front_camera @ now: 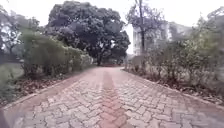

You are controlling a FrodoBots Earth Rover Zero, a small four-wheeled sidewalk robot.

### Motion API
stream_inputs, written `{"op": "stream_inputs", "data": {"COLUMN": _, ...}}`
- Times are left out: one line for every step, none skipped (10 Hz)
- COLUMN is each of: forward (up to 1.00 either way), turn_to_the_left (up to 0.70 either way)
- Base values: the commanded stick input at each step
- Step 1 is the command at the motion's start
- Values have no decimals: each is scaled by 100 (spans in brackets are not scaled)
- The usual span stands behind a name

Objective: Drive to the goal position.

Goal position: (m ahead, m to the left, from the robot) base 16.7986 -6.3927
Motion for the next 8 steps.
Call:
{"op": "stream_inputs", "data": {"forward": 70, "turn_to_the_left": 0}}
{"op": "stream_inputs", "data": {"forward": 70, "turn_to_the_left": 0}}
{"op": "stream_inputs", "data": {"forward": 70, "turn_to_the_left": 0}}
{"op": "stream_inputs", "data": {"forward": 70, "turn_to_the_left": 0}}
{"op": "stream_inputs", "data": {"forward": 70, "turn_to_the_left": 0}}
{"op": "stream_inputs", "data": {"forward": 70, "turn_to_the_left": 0}}
{"op": "stream_inputs", "data": {"forward": 70, "turn_to_the_left": 0}}
{"op": "stream_inputs", "data": {"forward": 70, "turn_to_the_left": 0}}
